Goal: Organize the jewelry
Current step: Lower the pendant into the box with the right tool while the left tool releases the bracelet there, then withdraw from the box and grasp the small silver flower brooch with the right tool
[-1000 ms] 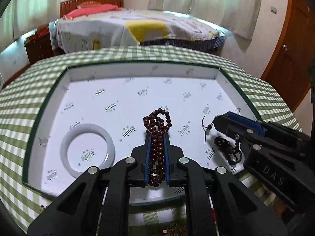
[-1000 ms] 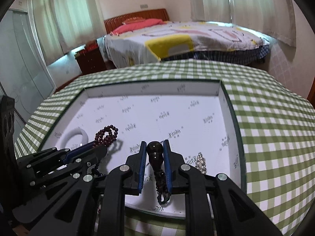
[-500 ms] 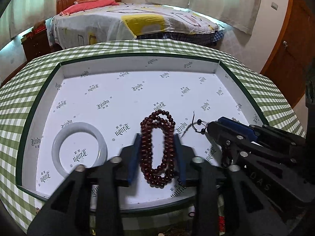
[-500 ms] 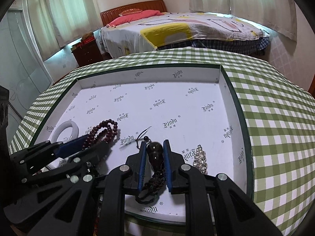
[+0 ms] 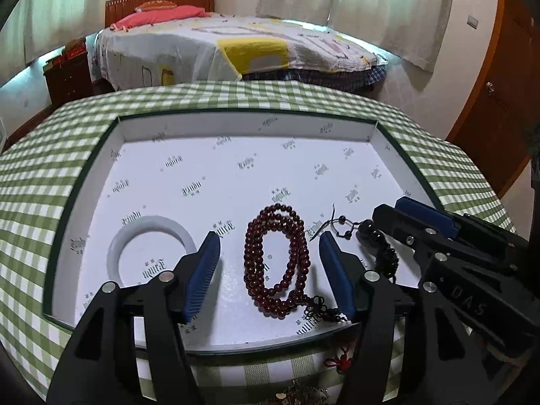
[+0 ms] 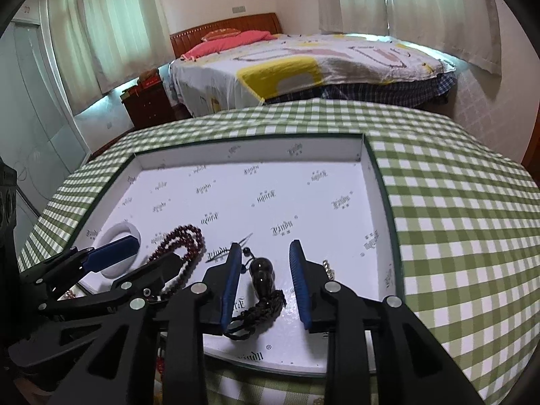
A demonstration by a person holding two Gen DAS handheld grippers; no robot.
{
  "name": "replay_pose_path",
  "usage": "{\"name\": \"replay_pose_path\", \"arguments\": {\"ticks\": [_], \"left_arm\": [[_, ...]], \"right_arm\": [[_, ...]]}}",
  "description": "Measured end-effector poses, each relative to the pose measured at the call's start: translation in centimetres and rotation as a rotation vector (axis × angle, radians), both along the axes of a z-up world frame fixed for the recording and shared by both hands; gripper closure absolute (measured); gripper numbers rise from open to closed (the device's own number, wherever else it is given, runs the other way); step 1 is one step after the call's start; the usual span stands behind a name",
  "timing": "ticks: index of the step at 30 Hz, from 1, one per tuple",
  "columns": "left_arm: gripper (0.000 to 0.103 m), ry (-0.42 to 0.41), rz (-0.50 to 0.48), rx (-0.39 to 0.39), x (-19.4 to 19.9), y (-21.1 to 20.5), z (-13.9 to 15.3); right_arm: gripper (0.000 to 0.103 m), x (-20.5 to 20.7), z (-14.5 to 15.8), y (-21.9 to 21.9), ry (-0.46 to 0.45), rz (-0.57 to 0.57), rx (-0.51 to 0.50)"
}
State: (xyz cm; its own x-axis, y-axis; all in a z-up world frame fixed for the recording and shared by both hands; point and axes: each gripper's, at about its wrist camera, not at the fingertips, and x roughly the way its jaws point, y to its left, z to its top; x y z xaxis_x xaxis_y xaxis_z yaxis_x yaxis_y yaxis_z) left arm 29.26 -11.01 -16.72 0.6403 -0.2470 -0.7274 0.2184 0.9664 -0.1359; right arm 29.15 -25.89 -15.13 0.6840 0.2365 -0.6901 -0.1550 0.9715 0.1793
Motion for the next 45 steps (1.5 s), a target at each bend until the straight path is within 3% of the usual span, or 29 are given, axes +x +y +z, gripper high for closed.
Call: {"name": "replay_pose_path", "arguments": {"ticks": [12,19,32,45], "left_arm": [[0.039,-0.172,0.028,0.018,-4.5,2.1,4.4],[0.039,-0.234,0.064,0.023,-8.0,4.1,5.3],[0.039,-0.226,0.12,0.075,-12.8,7.1,3.5],[0.039,-0.148,0.183,0.085,-14.1,10.1,1.1]], "right_arm": [[0.07,-4.3,3.4,-0.5,-0.094,-0.022,-0.01],[0.069,-7.0,3.3,-0.3,-0.102,-0.021,-0.032],[0.069,-11.2,-0.2,0.7,-0.039,0.0,-0.041],[0.069,-11.9,-2.4,0.7,0.006,-0.021,-0.052]]}}
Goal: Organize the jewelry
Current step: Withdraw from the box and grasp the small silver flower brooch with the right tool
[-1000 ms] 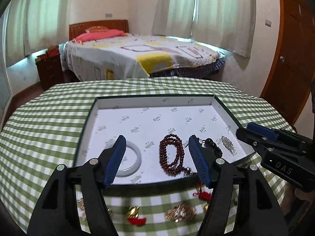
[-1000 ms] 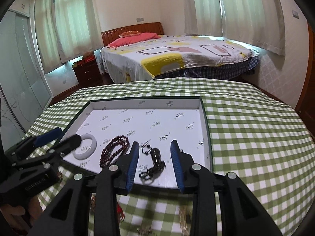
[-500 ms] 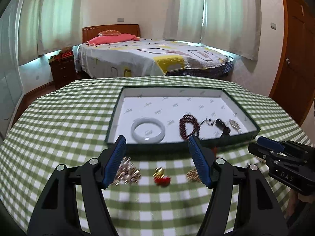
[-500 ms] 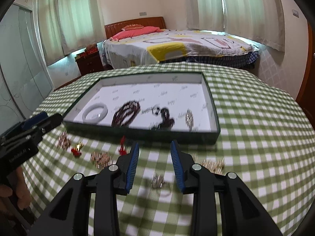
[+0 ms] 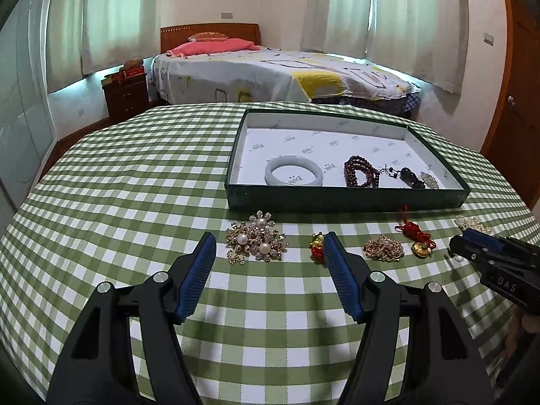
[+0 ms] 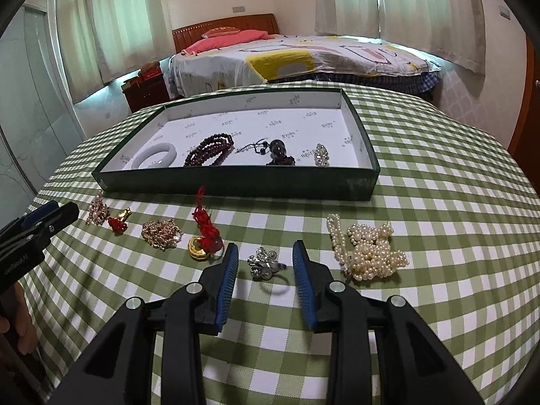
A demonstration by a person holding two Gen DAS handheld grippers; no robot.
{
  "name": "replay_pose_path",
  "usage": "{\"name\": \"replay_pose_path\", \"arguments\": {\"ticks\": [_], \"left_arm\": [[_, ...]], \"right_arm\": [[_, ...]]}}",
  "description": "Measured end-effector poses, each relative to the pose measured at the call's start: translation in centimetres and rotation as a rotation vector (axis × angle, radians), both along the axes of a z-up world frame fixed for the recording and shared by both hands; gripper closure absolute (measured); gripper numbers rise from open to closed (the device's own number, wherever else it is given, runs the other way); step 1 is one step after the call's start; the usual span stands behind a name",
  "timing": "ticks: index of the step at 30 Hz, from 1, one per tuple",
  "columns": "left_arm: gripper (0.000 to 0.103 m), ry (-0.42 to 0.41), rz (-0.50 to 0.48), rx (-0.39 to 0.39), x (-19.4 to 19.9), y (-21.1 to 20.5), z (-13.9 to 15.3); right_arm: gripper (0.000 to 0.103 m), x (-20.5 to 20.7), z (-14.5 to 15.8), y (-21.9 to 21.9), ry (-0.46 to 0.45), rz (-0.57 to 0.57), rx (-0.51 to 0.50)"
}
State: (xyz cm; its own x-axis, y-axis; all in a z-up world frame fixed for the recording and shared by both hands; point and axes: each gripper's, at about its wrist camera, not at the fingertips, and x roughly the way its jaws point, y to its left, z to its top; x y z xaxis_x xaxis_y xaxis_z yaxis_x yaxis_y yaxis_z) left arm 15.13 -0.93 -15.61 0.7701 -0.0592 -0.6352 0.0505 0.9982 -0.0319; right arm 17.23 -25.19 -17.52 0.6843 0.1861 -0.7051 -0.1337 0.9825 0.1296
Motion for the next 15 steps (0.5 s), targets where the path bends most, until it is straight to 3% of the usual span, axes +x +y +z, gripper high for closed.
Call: {"name": "replay_pose_path", "arguments": {"ticks": [10,15], "left_arm": [[0.039,0.013,-0.002,0.0,0.1,-0.11,-0.29],[0.039,0.02,-0.002,-0.003,0.16,-0.16,-0.48]], "right_arm": [[0.069,0.09,-0.74,0.22,0.025,0.011,-0.016],[0.079,-0.11,-0.78,0.14,0.022,0.012,-0.021]]}}
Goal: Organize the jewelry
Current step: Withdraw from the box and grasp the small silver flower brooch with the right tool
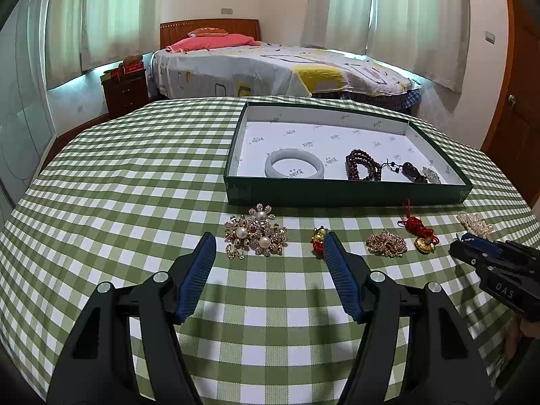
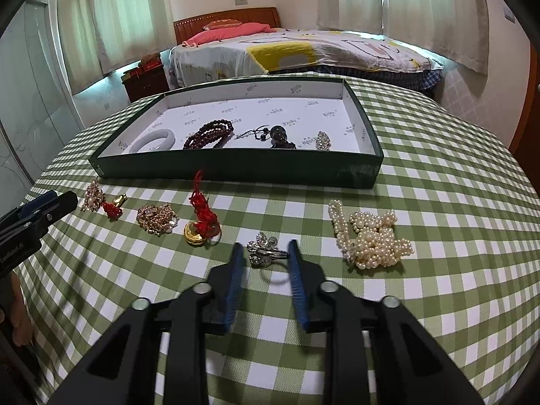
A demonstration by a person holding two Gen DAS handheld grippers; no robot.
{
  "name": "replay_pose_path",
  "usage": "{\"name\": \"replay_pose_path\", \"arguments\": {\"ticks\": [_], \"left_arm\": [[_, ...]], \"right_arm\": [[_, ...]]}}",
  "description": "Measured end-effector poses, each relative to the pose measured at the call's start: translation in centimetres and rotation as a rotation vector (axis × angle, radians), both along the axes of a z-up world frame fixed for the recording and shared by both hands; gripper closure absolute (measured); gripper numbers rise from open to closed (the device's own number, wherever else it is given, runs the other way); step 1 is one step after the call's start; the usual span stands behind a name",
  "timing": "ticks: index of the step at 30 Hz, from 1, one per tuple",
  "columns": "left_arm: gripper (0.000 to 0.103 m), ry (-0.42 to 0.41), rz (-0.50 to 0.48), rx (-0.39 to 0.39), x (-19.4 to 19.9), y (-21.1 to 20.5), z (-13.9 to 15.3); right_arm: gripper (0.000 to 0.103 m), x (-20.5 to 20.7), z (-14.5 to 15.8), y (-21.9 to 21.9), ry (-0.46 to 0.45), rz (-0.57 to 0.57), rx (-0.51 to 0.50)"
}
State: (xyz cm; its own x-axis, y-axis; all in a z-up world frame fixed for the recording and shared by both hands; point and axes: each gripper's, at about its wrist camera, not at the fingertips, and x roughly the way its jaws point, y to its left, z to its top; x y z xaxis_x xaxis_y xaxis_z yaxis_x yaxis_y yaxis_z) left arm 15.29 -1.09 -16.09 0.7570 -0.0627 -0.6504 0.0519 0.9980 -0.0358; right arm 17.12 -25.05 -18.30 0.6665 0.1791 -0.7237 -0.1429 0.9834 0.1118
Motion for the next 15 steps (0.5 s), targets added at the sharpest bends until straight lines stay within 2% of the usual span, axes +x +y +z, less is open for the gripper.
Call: {"name": "replay_pose_path", "arguments": {"ticks": [15], "left_arm": [[0.039,0.036,0.013,-0.018,1.1,0.4,-0.3]], "right_arm": [[0.08,-0.1,0.7,-0.2,-0.024,0.005,0.01]]}}
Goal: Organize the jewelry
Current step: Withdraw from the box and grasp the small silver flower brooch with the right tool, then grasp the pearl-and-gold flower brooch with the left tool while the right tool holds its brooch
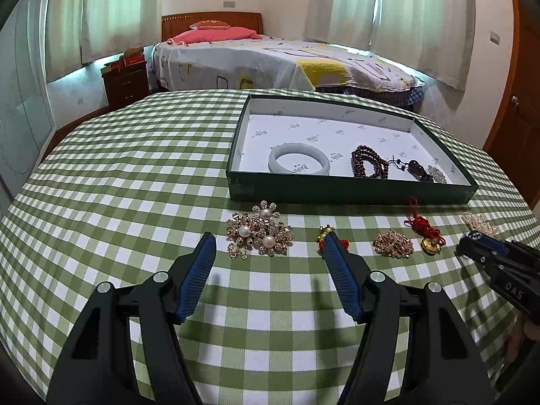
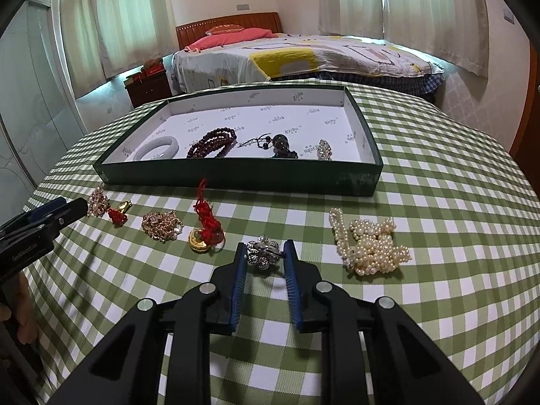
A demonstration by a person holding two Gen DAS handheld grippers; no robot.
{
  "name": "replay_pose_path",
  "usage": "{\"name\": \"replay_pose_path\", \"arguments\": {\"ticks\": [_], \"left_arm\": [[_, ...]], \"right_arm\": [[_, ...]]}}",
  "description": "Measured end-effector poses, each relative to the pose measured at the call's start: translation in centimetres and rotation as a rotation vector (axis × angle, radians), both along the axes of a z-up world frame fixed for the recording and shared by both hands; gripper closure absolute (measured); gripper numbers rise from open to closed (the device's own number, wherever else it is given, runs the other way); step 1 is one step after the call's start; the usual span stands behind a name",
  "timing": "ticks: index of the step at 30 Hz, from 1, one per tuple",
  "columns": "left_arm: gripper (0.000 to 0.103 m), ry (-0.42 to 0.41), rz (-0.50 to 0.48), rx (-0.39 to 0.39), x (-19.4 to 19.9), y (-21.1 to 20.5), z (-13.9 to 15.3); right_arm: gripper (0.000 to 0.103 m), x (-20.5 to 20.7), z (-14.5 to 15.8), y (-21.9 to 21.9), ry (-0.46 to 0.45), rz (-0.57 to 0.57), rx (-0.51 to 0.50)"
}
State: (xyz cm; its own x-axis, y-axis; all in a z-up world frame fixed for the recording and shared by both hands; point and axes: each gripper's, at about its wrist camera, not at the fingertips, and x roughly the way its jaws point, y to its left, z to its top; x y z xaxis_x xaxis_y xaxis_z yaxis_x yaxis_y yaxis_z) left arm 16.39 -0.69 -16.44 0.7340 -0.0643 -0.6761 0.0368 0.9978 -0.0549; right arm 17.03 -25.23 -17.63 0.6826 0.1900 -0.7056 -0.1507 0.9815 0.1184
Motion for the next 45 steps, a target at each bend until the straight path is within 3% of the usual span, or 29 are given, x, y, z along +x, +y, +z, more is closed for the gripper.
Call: {"name": "replay_pose_path", "arguments": {"ticks": [10,17,22,30,45], "left_arm": [[0.039,0.057,0.025,-0.022,3.1,0.6,-0.2],[0.04,0.154,0.03,-0.052,5.0,0.9,-1.7],[0.054,0.146,0.039,-0.067,4.9,1.2,-1.7],[0.063,0.106,0.023,-0.073,3.9,1.5,-1.1],[0.063,0.077,0.007,-0.069,2.2,1.3,0.0]], "right_arm": [[0.08,0.6,0.0,0.0,0.006,0.008,0.011],[0.08,1.0,-0.3,0.1,0.016,0.016,0.017],[0.08,1.2,-0.5,0.0,0.019,0.015,0.024],[0.08,1.2,-0.5,-0.1,0.019,0.014,0.028],[0.08,1.2,-0.3,-0.3,0.012,0.011,0.03]]}}
